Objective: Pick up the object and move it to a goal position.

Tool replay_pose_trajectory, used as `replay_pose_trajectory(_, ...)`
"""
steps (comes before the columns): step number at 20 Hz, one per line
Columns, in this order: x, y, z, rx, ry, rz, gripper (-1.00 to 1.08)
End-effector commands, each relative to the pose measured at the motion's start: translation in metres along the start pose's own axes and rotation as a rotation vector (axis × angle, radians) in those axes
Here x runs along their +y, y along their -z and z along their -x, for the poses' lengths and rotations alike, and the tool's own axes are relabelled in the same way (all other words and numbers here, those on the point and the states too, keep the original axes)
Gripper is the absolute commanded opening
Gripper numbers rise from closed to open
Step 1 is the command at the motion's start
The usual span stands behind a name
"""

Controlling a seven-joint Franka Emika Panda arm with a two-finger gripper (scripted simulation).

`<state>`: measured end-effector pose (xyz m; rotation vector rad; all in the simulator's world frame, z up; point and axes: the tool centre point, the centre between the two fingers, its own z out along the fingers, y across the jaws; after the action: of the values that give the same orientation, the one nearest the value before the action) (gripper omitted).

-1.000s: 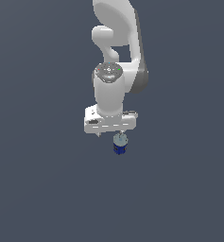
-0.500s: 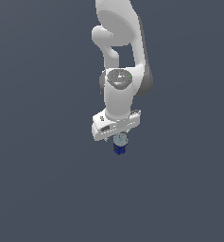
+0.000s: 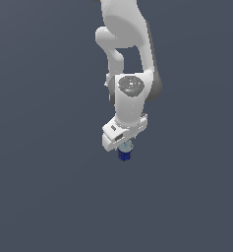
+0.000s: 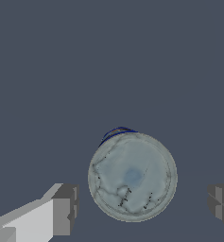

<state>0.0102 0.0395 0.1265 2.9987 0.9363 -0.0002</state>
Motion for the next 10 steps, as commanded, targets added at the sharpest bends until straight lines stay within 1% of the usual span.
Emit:
replay_pose_trajectory(1,-0.0020,-0.0014,-0.0011,0.000,0.027,0.000,1.00)
replay_pose_trajectory(10,-0.0031,-0.0084,-0.0014,0.000,0.036,0.000,1.00)
